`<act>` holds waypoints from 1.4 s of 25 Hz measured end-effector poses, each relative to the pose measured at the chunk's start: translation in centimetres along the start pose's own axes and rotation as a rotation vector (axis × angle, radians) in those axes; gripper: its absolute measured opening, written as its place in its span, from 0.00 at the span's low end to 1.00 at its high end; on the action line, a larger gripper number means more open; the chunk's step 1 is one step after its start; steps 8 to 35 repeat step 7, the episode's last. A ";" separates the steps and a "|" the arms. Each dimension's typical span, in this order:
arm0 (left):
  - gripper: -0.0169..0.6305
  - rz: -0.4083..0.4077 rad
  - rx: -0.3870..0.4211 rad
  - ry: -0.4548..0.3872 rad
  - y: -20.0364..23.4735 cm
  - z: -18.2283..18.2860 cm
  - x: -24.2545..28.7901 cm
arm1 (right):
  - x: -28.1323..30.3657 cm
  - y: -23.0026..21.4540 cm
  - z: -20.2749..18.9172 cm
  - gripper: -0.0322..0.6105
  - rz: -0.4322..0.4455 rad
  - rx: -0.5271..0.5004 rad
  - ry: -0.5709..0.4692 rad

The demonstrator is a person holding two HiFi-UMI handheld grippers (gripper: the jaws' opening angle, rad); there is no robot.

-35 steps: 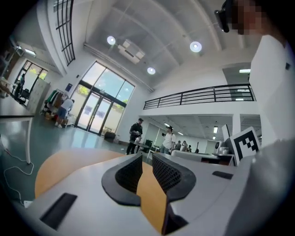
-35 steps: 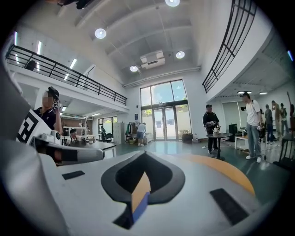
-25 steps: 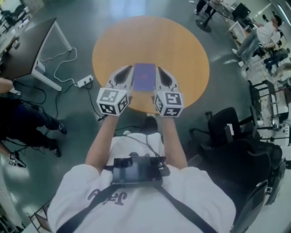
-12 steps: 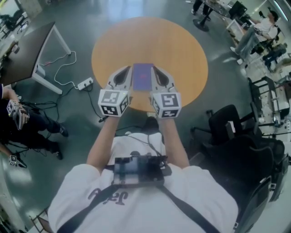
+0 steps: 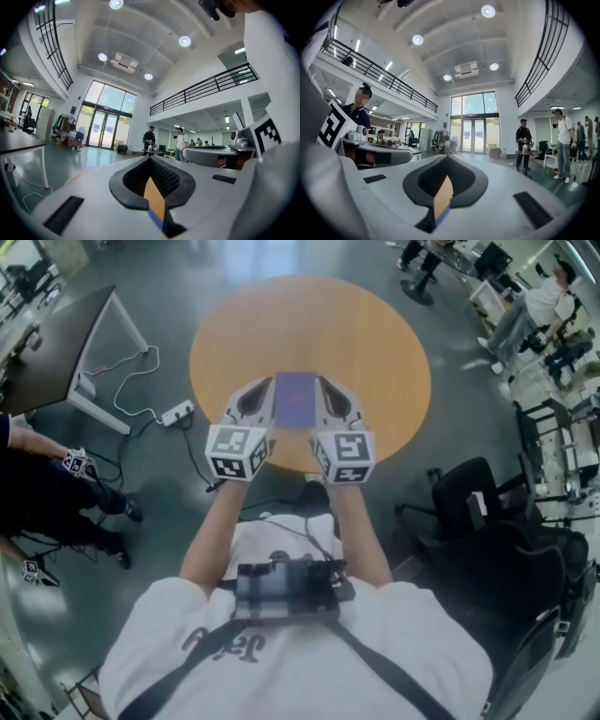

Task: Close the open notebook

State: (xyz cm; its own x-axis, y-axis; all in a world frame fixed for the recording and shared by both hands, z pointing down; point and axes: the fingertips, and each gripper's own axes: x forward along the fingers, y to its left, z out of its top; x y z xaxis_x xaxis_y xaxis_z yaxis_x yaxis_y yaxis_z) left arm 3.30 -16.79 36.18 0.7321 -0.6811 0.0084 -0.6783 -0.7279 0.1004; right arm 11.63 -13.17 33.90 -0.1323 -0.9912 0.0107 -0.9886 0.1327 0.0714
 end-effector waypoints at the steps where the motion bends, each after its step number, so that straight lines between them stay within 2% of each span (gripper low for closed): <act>1: 0.04 0.000 -0.001 0.003 0.0 -0.1 0.1 | 0.1 -0.1 -0.1 0.07 0.000 0.001 0.002; 7: 0.04 0.004 0.000 0.023 0.2 -0.9 1.0 | 0.8 -0.8 -0.6 0.07 -0.005 0.010 0.014; 35: 0.04 0.004 0.000 0.023 0.2 -0.9 1.0 | 0.8 -0.8 -0.6 0.07 -0.005 0.010 0.014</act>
